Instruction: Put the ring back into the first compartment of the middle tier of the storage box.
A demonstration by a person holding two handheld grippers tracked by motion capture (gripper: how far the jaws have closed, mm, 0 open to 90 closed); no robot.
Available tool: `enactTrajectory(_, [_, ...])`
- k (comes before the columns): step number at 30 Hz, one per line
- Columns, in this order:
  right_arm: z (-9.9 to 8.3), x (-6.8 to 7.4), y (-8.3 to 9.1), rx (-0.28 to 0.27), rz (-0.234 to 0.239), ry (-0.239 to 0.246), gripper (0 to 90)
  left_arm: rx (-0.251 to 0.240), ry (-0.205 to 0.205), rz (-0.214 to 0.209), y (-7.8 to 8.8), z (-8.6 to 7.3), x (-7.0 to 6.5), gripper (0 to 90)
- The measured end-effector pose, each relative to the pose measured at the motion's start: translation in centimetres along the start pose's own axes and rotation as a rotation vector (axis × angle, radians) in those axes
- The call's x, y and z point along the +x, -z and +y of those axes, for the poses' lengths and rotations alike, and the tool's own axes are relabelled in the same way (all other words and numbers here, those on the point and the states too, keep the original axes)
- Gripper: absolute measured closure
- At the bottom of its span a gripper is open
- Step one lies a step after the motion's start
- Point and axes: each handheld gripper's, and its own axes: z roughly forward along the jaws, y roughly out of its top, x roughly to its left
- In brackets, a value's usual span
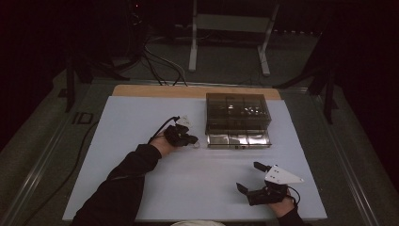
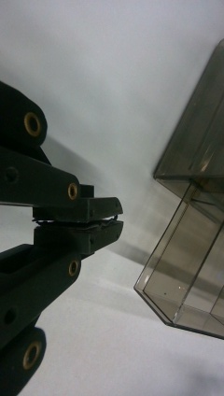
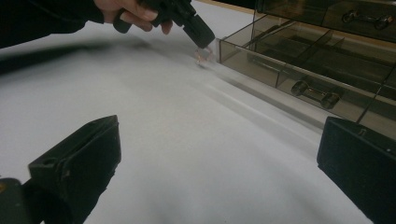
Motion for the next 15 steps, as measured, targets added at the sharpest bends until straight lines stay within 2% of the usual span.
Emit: enactTrajectory(15, [0.0,0.0,0.0,0.0,0.0,0.0,0.0,-0.029,0.003,0.009,1.9,0.8,0.1,90.0])
